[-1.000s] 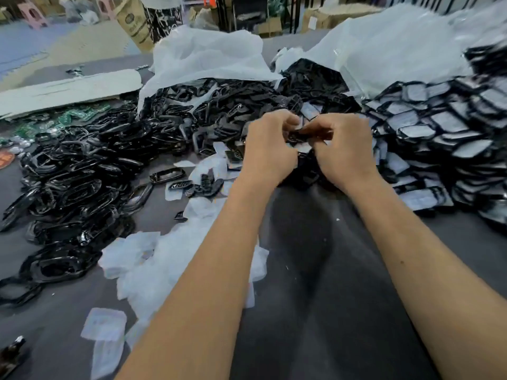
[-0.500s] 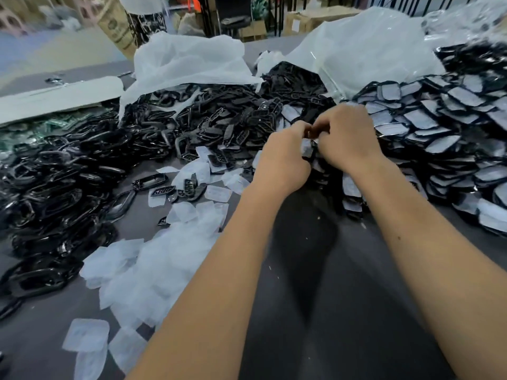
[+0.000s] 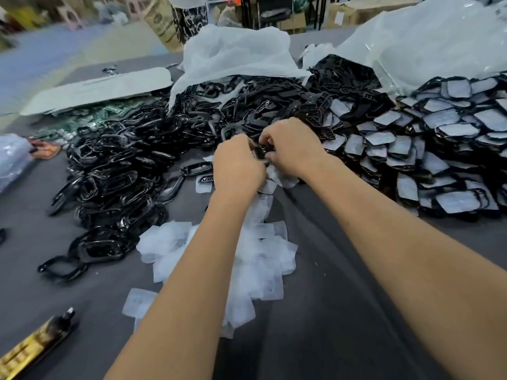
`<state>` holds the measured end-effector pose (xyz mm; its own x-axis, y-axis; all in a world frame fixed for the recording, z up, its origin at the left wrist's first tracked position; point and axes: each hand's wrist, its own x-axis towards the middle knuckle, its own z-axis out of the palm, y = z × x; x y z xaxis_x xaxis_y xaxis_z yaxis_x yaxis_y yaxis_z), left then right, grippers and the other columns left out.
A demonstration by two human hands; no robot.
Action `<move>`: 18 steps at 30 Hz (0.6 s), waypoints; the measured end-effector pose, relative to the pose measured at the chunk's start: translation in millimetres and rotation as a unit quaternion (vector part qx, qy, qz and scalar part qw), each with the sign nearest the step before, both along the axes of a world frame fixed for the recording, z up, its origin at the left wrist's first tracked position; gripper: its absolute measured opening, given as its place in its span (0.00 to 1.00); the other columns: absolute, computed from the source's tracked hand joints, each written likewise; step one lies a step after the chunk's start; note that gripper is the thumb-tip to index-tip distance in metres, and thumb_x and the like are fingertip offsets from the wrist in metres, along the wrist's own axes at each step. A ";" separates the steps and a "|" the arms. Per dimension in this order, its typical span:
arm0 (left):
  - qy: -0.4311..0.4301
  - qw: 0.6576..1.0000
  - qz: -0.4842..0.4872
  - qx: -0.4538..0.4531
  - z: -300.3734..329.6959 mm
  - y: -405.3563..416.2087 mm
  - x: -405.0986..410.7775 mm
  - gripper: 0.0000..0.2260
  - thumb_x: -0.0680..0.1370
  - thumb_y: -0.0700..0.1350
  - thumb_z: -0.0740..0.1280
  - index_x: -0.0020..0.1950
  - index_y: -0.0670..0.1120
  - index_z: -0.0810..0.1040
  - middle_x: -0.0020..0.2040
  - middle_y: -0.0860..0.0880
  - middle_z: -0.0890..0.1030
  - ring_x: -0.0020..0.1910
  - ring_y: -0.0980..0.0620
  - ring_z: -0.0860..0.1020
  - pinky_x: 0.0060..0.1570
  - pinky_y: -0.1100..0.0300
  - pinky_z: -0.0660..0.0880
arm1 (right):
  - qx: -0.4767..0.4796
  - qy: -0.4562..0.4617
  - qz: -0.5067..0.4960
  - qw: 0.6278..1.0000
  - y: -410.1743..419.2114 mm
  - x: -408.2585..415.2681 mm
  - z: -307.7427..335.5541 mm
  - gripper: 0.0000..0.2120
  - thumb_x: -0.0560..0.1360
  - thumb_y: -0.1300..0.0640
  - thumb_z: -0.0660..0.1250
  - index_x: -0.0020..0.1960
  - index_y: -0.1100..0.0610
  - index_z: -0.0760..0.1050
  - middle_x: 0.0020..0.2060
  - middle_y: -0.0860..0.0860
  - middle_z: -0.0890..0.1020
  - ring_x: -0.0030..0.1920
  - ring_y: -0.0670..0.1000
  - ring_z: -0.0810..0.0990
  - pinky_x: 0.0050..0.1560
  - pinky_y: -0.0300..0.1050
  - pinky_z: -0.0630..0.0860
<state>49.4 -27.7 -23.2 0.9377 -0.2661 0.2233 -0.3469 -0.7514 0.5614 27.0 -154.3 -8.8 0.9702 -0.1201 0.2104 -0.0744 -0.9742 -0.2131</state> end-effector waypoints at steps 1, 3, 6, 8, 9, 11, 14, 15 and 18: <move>0.002 1.000 0.000 0.001 -1.0 0.4 0.5 0.16 0.75 0.35 0.66 0.62 0.43 0.80 0.60 0.42 0.82 0.60 0.41 0.78 0.55 0.52 0.75 | -0.004 0.006 -0.003 1.000 4.3 3.6 -2.2 0.13 0.76 0.64 0.70 0.58 0.55 0.83 0.56 0.55 0.83 0.59 0.58 0.80 0.56 0.52 0.80; 0.003 1.000 0.004 0.000 -1.4 0.0 1.6 0.16 0.75 0.35 0.66 0.62 0.44 0.80 0.59 0.43 0.82 0.60 0.42 0.78 0.53 0.54 0.74 | 0.009 0.000 -0.023 1.000 8.6 8.8 -5.9 0.11 0.75 0.66 0.69 0.55 0.57 0.83 0.53 0.56 0.83 0.56 0.59 0.81 0.48 0.47 0.77; 0.021 1.000 0.006 -0.015 0.1 -0.2 3.5 0.16 0.74 0.35 0.66 0.61 0.45 0.80 0.58 0.44 0.82 0.58 0.44 0.79 0.53 0.53 0.77 | 0.024 -0.017 -0.061 0.998 7.0 9.6 -8.2 0.10 0.72 0.70 0.67 0.49 0.59 0.82 0.47 0.58 0.81 0.49 0.63 0.83 0.42 0.48 0.75; 0.038 0.999 0.002 -0.030 0.5 3.5 5.0 0.18 0.73 0.34 0.65 0.61 0.45 0.80 0.59 0.45 0.81 0.56 0.46 0.79 0.50 0.55 0.77 | 0.031 -0.037 -0.078 0.996 3.6 6.6 -8.6 0.14 0.73 0.70 0.67 0.53 0.58 0.84 0.50 0.59 0.83 0.50 0.63 0.83 0.46 0.52 0.80; 0.044 0.998 -0.001 -0.039 0.9 7.2 5.4 0.18 0.73 0.34 0.65 0.61 0.45 0.80 0.59 0.45 0.81 0.53 0.47 0.78 0.48 0.56 0.76 | 0.034 -0.051 -0.087 0.994 2.7 4.7 -9.1 0.15 0.73 0.69 0.67 0.54 0.57 0.85 0.50 0.59 0.84 0.51 0.63 0.83 0.47 0.53 0.81; 0.043 0.998 -0.002 -0.053 2.9 15.3 5.2 0.17 0.73 0.35 0.66 0.59 0.46 0.81 0.57 0.46 0.81 0.49 0.49 0.77 0.45 0.59 0.72 | 0.036 -0.079 -0.105 0.991 0.2 1.1 -10.5 0.15 0.72 0.68 0.67 0.54 0.58 0.85 0.49 0.59 0.85 0.53 0.63 0.83 0.50 0.53 0.82; 0.020 0.998 0.015 -0.056 5.3 36.6 4.9 0.16 0.72 0.34 0.65 0.56 0.46 0.83 0.53 0.49 0.82 0.52 0.49 0.78 0.46 0.61 0.72 | 0.048 -0.125 -0.119 0.984 3.6 -0.1 -11.9 0.16 0.74 0.68 0.66 0.57 0.57 0.86 0.54 0.59 0.84 0.57 0.62 0.80 0.57 0.53 0.79; 0.011 0.998 0.024 -0.058 6.2 45.8 4.2 0.15 0.72 0.34 0.65 0.54 0.46 0.83 0.52 0.50 0.82 0.52 0.49 0.79 0.45 0.61 0.71 | 0.054 -0.137 -0.122 0.982 6.1 -0.1 -12.1 0.16 0.76 0.68 0.66 0.59 0.57 0.85 0.55 0.59 0.83 0.57 0.62 0.80 0.57 0.52 0.79; -0.011 0.996 0.074 -0.043 8.5 79.3 1.8 0.15 0.72 0.33 0.64 0.53 0.46 0.83 0.53 0.48 0.84 0.55 0.47 0.79 0.52 0.58 0.77 | 0.098 -0.149 -0.129 0.976 14.2 -0.5 -10.6 0.12 0.79 0.63 0.71 0.61 0.56 0.83 0.55 0.57 0.84 0.57 0.61 0.82 0.58 0.52 0.79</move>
<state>51.2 51.7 -14.8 0.9596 -0.1048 0.2612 -0.2500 -0.7439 0.6198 26.5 -140.0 -19.4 0.8020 -0.4180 0.4266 -0.2181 -0.8699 -0.4423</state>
